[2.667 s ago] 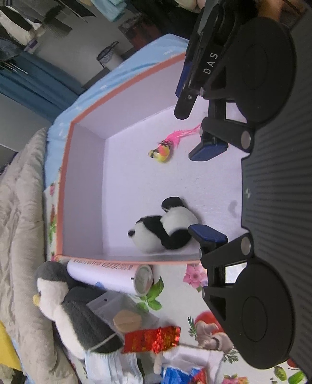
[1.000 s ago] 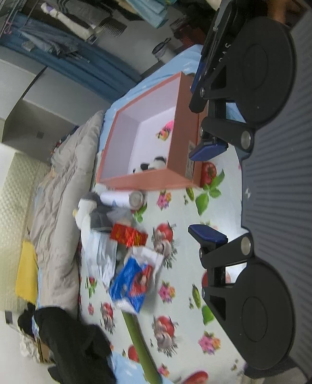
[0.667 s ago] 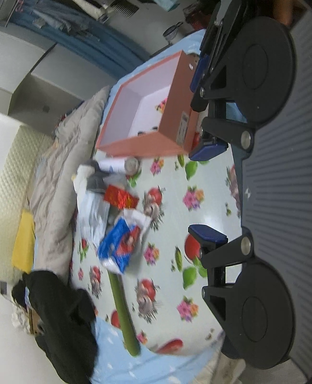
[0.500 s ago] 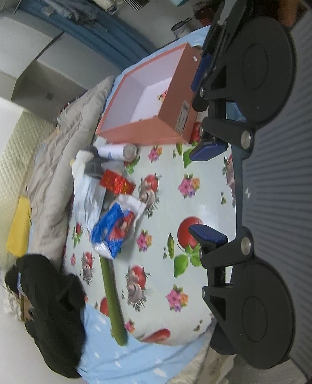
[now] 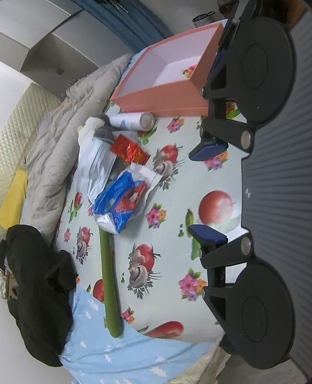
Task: Organize soft objects
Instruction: 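Move both tools back toward the snack bag and red tea packet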
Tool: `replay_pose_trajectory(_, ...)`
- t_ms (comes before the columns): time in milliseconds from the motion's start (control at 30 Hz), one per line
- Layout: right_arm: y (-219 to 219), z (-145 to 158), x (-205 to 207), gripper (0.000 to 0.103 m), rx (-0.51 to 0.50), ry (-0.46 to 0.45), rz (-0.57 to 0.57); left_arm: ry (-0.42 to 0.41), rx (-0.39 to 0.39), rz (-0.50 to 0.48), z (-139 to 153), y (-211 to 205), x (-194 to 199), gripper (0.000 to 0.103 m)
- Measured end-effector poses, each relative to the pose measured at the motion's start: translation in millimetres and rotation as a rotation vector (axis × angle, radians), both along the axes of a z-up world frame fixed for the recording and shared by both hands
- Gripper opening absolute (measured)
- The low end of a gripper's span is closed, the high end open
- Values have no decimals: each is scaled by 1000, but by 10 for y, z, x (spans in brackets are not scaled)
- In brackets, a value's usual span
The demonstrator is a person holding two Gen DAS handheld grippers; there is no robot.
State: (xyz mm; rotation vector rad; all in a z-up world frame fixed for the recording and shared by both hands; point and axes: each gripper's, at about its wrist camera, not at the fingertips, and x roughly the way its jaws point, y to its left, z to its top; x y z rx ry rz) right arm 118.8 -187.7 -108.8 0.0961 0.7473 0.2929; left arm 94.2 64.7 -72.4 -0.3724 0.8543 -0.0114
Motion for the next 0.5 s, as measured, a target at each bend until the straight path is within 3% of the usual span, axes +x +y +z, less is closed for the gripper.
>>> replay_pose_trajectory(300, 49, -139, 758, 48, -12, 21, -17, 54, -46, 59, -373, 172, 731, 64)
replay_pose_trajectory(500, 62, -329, 1313, 48, -11, 58, -26, 70, -20, 85, -550, 288, 1228, 64)
